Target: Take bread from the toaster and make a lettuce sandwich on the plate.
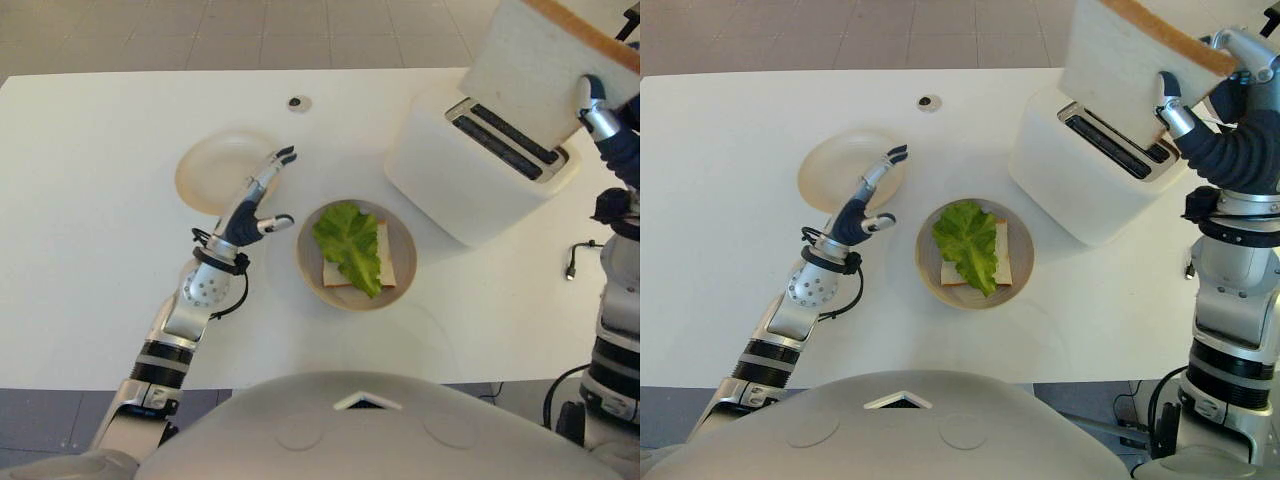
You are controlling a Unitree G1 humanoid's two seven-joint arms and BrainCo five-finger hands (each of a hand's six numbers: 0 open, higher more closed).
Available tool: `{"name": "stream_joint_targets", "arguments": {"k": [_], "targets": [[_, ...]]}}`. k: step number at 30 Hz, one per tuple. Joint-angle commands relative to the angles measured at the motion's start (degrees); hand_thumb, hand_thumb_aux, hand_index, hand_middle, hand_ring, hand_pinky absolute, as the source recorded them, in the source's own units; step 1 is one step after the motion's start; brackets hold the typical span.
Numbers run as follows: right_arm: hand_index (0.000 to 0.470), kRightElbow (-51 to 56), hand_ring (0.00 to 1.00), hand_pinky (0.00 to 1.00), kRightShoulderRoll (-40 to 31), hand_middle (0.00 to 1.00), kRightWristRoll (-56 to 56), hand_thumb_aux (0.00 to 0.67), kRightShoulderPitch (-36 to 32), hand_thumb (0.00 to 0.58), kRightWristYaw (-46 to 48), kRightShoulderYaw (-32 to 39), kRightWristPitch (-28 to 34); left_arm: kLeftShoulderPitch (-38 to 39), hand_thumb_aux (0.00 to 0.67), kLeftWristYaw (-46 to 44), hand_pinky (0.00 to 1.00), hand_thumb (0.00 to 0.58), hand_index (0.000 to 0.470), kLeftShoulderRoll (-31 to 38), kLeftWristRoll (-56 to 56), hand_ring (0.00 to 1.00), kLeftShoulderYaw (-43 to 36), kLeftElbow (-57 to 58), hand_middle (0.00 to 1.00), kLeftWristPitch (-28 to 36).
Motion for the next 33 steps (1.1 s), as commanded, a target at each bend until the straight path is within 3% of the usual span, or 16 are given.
{"name": "stream_joint_targets", "arguments": {"k": [1, 6, 11, 16, 21, 25, 29, 30, 31, 32, 33], "targets": [[0.47, -0.2, 1.0, 1.0, -0.1, 1.0, 15.7, 0.67, 4.5, 0.58, 12.3, 8.2, 3.2, 0.5, 0.0, 0.2, 0.0, 0.0, 0.0, -0.2, -2.6, 0.0, 2.3, -1.4, 0.0, -2.0], [0.47, 9.3, 1.0, 1.0, 0.8, 1.0, 25.9, 0.67, 4.8, 0.58, 27.3, 17.8, 12.0, -0.7, 0.0, 3.6, 0.0, 0.0, 0.0, -3.1, -7.5, 0.0, 7.6, -0.9, 0.0, -2.9], [0.47, 19.4, 1.0, 1.0, 4.5, 1.0, 23.6, 0.67, 1.2, 0.58, 33.6, 24.0, 14.7, -0.9, 0.0, 3.3, 0.0, 0.0, 0.0, -3.8, -8.4, 0.0, 9.0, -0.8, 0.0, -5.8], [0.47, 28.9, 1.0, 1.0, 7.1, 1.0, 16.2, 0.67, -1.1, 0.58, 33.8, 28.0, 13.4, -0.5, 0.0, -1.4, 0.0, 0.0, 0.0, -3.1, -2.8, 0.0, 3.1, -0.1, 0.0, -8.5], [0.47, 32.2, 1.0, 1.0, 6.2, 1.0, 8.6, 0.67, -1.4, 0.58, 32.4, 29.6, 10.7, 0.5, 0.0, -11.4, 0.0, 0.0, 0.0, 0.8, 4.4, 0.0, -8.1, 0.3, 0.0, -10.4], [0.47, 33.2, 1.0, 1.0, 5.1, 1.0, 2.8, 0.67, -2.5, 0.58, 29.7, 29.1, 8.5, 1.0, 0.0, -20.6, 0.0, 0.0, 0.0, 4.7, 8.9, 0.0, -16.2, 4.1, 0.0, -8.0], [0.47, 33.5, 1.0, 1.0, 5.5, 1.0, -0.4, 0.67, -3.2, 0.58, 26.5, 28.0, 7.3, 1.2, 0.0, -24.5, 0.0, 0.0, 0.0, 7.9, 12.3, 0.0, -19.4, 7.9, 0.0, -4.6], [0.385, 33.7, 1.0, 1.0, 5.7, 1.0, -1.0, 0.549, -3.5, 0.561, 25.7, 27.7, 7.1, 1.5, 0.0, -25.4, 0.0, 0.0, 0.0, 8.6, 12.1, 0.0, -19.9, 8.1, 0.0, -4.0], [0.151, 33.8, 0.96, 0.96, 5.8, 0.96, -1.4, 0.215, -3.7, 0.313, 24.9, 27.2, 6.7, 1.6, 0.0, -25.8, 0.0, 0.0, 0.0, 9.2, 12.4, 0.0, -20.2, 8.3, 0.0, -3.2], [0.0, 33.7, 0.53, 0.53, 5.9, 0.53, -1.8, 0.0, -3.9, 0.0, 23.8, 26.6, 6.2, 1.7, 0.0, -26.1, 0.0, 0.0, 0.0, 9.8, 12.7, 0.0, -20.3, 8.5, 0.0, -2.3], [0.0, 33.5, 0.0, 0.0, 6.0, 0.0, -2.4, 0.0, -4.1, 0.0, 22.5, 26.0, 5.5, 1.6, 0.0, -26.1, 0.0, 0.0, 0.0, 10.2, 12.9, 0.0, -20.4, 9.0, 0.0, -1.7]]}}
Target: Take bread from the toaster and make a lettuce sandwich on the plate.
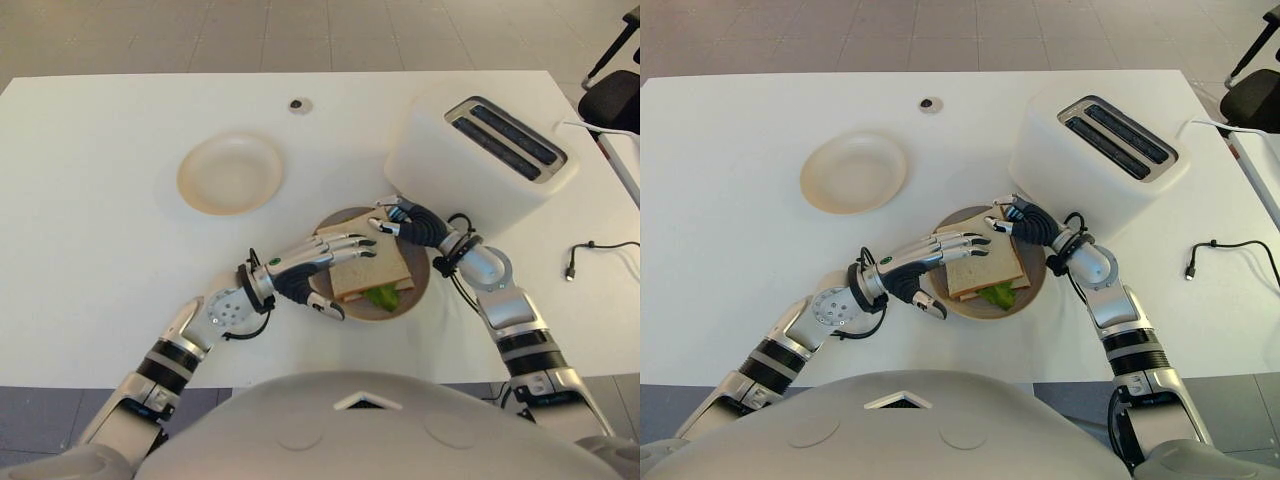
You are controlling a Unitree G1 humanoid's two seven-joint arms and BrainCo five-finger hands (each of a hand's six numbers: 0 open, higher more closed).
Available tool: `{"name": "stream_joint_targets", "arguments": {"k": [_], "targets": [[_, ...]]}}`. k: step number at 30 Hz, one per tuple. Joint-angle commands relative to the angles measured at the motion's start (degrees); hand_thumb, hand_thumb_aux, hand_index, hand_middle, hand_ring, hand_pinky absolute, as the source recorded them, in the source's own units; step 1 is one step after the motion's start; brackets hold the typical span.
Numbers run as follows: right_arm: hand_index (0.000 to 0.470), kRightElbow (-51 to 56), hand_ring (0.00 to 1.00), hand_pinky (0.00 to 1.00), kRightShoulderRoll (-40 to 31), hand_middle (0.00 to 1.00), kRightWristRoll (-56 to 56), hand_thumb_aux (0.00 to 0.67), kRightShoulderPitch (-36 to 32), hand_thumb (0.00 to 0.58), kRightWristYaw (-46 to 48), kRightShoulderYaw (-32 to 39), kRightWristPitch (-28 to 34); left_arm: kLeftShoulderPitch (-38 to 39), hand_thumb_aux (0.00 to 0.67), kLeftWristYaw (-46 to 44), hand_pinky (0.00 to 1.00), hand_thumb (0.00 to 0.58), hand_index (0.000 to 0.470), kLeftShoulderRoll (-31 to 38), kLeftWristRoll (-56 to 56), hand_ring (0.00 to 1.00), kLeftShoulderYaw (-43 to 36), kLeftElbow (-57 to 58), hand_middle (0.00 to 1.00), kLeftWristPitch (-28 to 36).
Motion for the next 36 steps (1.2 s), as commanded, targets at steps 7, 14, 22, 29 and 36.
{"name": "stream_joint_targets", "arguments": {"k": [7, 14, 22, 29, 36], "targets": [[0.0, -11.0, 0.0, 0.0, -0.2, 0.0, -6.2, 0.0, 2.9, 0.0, -19.1, -13.7, -12.7, -0.2, 0.037, -2.7, 0.0, 0.062, 0.026, 6.4, 7.8, 0.0, -1.8, 7.6, 0.0, 8.5], [0.363, -19.2, 1.0, 1.0, -4.2, 1.0, 14.3, 0.518, 14.5, 0.55, -3.5, -9.7, -14.2, -3.2, 0.024, 8.4, 0.1, 0.04, 0.017, -2.3, -11.9, 0.1, 3.7, 1.6, 0.1, -3.4], [0.47, -25.3, 1.0, 1.0, -14.9, 1.0, 29.7, 0.67, 26.7, 0.58, 21.7, 0.7, -19.6, 7.7, 0.67, -14.6, 1.0, 0.58, 0.47, 9.2, -44.7, 1.0, -4.9, -12.7, 1.0, 0.8], [0.47, -11.4, 1.0, 1.0, -13.1, 1.0, 11.6, 0.67, 22.1, 0.58, 23.7, 6.6, -18.6, 10.6, 0.67, -21.9, 1.0, 0.58, 0.47, 11.8, -29.7, 1.0, -8.7, -4.7, 1.0, 8.1], [0.47, -0.1, 1.0, 1.0, -0.9, 1.0, -12.3, 0.67, 7.4, 0.58, 1.4, 5.5, -12.5, -2.7, 0.67, 5.1, 1.0, 0.58, 0.47, -1.3, -5.0, 1.0, -2.7, 12.8, 1.0, 15.6]]}}
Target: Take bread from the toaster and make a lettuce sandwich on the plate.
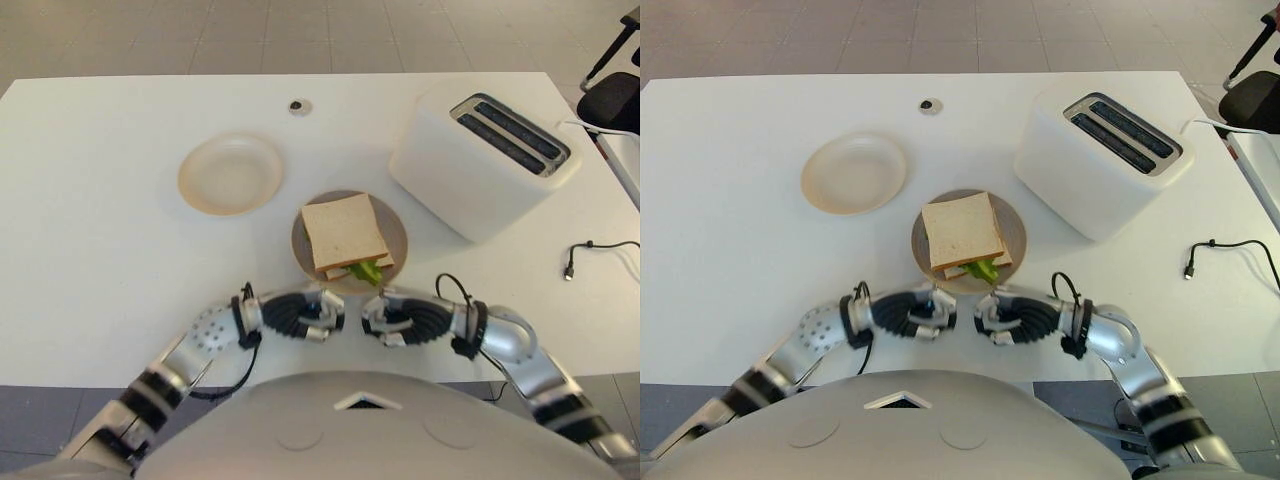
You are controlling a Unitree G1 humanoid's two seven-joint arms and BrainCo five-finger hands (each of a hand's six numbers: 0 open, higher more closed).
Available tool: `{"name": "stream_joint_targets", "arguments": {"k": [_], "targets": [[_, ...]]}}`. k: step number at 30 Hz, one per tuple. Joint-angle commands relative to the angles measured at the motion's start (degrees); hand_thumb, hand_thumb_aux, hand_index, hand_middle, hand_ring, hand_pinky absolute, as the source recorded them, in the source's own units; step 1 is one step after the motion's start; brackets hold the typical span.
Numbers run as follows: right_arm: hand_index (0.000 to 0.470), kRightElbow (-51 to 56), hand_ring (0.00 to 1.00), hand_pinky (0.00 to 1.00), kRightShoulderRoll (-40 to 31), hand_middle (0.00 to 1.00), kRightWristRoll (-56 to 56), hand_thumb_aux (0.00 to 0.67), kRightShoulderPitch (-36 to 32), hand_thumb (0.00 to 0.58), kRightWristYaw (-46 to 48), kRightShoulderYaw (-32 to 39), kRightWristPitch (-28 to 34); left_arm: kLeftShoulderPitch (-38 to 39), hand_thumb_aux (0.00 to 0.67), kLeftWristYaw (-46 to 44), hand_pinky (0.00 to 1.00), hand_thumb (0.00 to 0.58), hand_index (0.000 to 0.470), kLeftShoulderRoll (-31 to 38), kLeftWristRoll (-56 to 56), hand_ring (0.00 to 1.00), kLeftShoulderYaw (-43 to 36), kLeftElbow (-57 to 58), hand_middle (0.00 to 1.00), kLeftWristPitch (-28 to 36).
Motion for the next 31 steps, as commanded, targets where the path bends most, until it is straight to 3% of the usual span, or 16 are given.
{"name": "stream_joint_targets", "arguments": {"k": [1, 4, 6, 7, 8, 9, 10, 11, 12, 13, 19, 23, 31], "targets": [[0.47, 7.5, 1.0, 1.0, 7.6, 1.0, -12.6, 0.67, -7.3, 0.58, -15.0, -1.1, 7.6, -7.1, 0.67, 16.1, 1.0, 0.58, 0.47, -4.1, 14.8, 1.0, 2.8, 13.7, 1.0, 8.4], [0.47, 11.2, 1.0, 1.0, 11.8, 1.0, -17.3, 0.67, -9.6, 0.58, -24.5, -0.7, 10.9, -12.6, 0.67, 27.7, 1.0, 0.58, 0.47, -6.0, 20.8, 1.0, 4.4, 22.6, 1.0, 12.0], [0.47, 11.5, 1.0, 1.0, 12.9, 1.0, -16.1, 0.67, -8.9, 0.58, -26.3, -0.4, 9.6, -12.9, 0.67, 31.5, 1.0, 0.58, 0.47, -6.7, 20.9, 1.0, 5.9, 23.3, 1.0, 10.9], [0.47, 10.8, 1.0, 1.0, 12.9, 1.0, -14.2, 0.67, -8.1, 0.58, -26.3, -0.4, 8.1, -12.2, 0.599, 32.2, 1.0, 0.573, 0.42, -6.9, 19.6, 1.0, 6.6, 22.5, 1.0, 8.8], [0.411, 9.7, 1.0, 1.0, 12.7, 1.0, -11.4, 0.586, -7.2, 0.571, -25.8, -0.6, 6.0, -11.2, 0.478, 32.2, 1.0, 0.532, 0.335, -6.9, 17.8, 1.0, 6.8, 21.4, 1.0, 5.0], [0.302, 8.3, 1.0, 1.0, 12.3, 1.0, -7.6, 0.431, -6.1, 0.506, -24.6, -1.0, 3.9, -9.7, 0.347, 30.6, 1.0, 0.445, 0.243, -7.3, 14.3, 1.0, 6.9, 19.8, 1.0, 0.2], [0.072, 6.1, 0.78, 0.78, 11.6, 0.78, -2.8, 0.102, -4.8, 0.164, -23.1, -1.4, 1.1, -7.5, 0.113, 26.9, 0.59, 0.179, 0.079, -7.5, 8.0, 0.59, 5.9, 16.5, 0.59, -5.4], [0.0, 4.2, 0.48, 0.48, 11.0, 0.48, 1.4, 0.0, -3.6, 0.0, -21.7, -1.7, -1.1, -5.5, 0.0, 23.0, 0.29, 0.0, 0.0, -7.5, 1.9, 0.29, 4.6, 13.2, 0.29, -9.5], [0.0, 2.0, 0.04, 0.04, 10.7, 0.04, 5.7, 0.0, -2.7, 0.0, -20.5, -2.2, -2.2, -3.4, 0.0, 18.3, 0.0, 0.0, 0.0, -7.0, -4.9, 0.0, 2.6, 9.3, 0.0, -12.3], [0.0, 0.1, 0.0, 0.0, 10.9, 0.0, 9.2, 0.0, -2.2, 0.0, -20.2, -3.0, -2.9, -1.6, 0.0, 14.2, 0.0, 0.0, 0.0, -6.4, -11.2, 0.0, 0.9, 5.5, 0.0, -13.5], [0.0, 2.4, 0.0, 0.0, 15.5, 0.0, 7.2, 0.0, -5.7, 0.0, -28.5, -11.2, -5.5, 1.9, 0.0, 0.7, 0.0, 0.0, 0.0, -5.5, -30.0, 0.0, 0.9, -4.0, 0.0, -11.5], [0.0, 8.2, 0.0, 0.0, 19.5, 0.0, -3.8, 0.0, -7.9, 0.0, -37.3, -12.4, -5.8, -1.0, 0.0, 7.1, 0.0, 0.0, 0.0, -12.4, -24.7, 0.0, 8.2, 3.4, 0.0, -7.4], [0.0, 13.9, 0.0, 0.0, 25.2, 0.0, -3.9, 0.0, -11.8, 0.0, -42.7, -11.9, -8.2, -2.5, 0.0, 13.3, 0.0, 0.0, 0.0, -21.1, -20.1, 0.0, 17.0, 10.6, 0.0, -9.1]]}}
